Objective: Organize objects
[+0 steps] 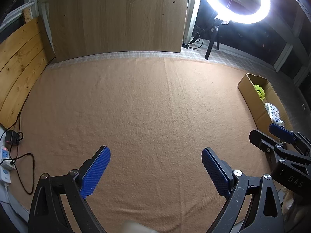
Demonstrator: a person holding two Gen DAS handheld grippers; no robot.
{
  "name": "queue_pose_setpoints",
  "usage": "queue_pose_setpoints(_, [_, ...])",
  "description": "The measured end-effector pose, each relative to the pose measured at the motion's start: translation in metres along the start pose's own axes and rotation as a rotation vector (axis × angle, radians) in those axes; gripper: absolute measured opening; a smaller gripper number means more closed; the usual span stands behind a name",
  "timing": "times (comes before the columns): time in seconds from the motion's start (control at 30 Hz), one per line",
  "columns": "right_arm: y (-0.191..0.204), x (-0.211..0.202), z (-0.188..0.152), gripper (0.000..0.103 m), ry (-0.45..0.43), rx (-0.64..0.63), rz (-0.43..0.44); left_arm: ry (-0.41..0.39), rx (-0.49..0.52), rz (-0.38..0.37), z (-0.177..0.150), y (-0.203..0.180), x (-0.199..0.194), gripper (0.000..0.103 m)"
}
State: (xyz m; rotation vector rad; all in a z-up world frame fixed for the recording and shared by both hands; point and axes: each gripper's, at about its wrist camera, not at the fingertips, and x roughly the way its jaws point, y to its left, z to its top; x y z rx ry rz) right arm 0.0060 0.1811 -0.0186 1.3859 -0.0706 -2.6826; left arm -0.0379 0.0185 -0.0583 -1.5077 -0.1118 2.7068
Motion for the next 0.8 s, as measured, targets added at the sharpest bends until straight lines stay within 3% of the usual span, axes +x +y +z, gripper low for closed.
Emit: queue_pose_setpoints(0.8, [-0.003,0.019,0.002,0.069,0.036,0.004,-0.003,0.025,0.007,0.003,0.004,0.0,0.019,0.102])
